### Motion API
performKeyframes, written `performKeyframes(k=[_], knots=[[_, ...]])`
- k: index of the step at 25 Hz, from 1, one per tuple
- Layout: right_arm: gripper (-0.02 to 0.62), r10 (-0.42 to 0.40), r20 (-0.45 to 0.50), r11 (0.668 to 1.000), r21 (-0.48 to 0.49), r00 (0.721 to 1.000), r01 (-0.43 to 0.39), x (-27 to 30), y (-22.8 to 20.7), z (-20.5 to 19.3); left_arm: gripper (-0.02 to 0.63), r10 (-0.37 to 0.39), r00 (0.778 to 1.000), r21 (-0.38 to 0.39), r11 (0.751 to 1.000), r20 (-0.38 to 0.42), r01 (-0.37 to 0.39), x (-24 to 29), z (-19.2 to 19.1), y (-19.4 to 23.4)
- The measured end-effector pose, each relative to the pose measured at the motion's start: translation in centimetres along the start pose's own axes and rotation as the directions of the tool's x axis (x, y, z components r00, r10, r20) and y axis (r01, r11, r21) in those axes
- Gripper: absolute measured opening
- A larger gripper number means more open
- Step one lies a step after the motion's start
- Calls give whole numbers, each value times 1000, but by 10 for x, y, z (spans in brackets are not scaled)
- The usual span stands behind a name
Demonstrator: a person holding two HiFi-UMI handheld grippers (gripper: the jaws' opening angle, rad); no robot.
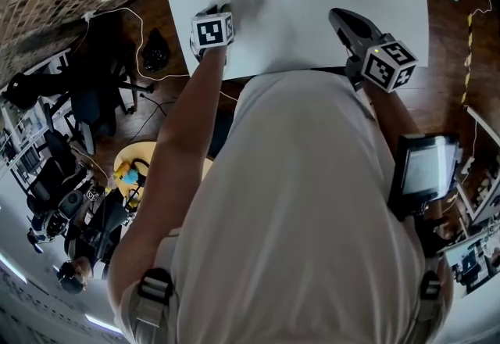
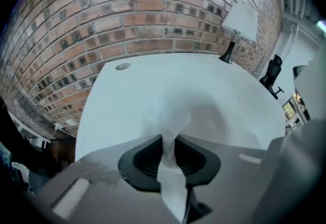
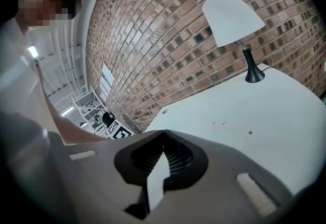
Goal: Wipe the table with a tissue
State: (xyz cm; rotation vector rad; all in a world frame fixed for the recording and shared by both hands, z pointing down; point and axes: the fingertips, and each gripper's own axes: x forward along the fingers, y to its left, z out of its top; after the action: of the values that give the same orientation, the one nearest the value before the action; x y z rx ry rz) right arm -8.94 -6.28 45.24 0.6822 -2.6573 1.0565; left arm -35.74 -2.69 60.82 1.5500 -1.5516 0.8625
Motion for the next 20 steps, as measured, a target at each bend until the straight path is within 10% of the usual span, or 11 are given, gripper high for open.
performKeyframes(k=[20], knots=[[8,-12,35,999,35,999,11,-30,-31,6,69,-320,947,164,935,7,315,-26,-2,-163]])
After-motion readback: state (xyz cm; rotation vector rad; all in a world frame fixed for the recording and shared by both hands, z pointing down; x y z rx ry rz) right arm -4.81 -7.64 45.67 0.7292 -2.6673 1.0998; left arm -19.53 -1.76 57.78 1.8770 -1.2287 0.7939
